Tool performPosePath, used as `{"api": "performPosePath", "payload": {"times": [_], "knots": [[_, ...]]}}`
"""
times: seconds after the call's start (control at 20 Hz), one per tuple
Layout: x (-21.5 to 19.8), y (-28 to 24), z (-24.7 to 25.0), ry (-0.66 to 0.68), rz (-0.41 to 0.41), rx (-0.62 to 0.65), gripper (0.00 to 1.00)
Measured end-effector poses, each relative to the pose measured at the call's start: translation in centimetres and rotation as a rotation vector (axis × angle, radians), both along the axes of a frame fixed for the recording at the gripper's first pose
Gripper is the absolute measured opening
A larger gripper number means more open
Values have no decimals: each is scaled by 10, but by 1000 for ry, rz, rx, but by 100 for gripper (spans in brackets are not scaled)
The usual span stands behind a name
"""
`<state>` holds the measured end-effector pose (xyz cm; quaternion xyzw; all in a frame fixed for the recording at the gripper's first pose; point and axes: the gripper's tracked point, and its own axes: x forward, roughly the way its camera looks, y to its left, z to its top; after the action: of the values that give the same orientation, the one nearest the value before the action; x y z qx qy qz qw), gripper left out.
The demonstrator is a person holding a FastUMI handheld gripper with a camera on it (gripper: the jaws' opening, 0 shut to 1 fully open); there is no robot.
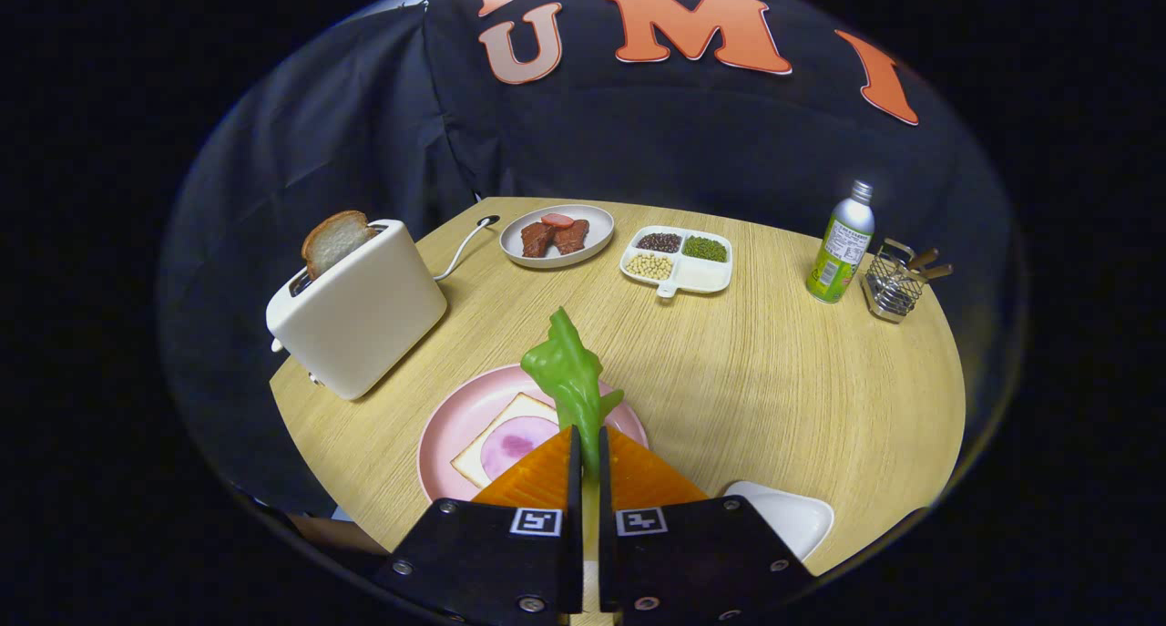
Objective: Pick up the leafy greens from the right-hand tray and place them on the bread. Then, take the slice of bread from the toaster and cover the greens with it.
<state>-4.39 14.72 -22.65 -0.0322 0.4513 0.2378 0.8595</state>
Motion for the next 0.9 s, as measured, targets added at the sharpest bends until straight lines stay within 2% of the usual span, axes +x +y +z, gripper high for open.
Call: {"api": "performPosePath", "payload": {"times": [0.25, 0.65, 0.9], "knots": [[-1, 9, -18, -30, 62, -86, 7], [-24, 42, -41, 25, 167, -109, 8], [-36, 54, -46, 72, 206, -100, 16]]}}
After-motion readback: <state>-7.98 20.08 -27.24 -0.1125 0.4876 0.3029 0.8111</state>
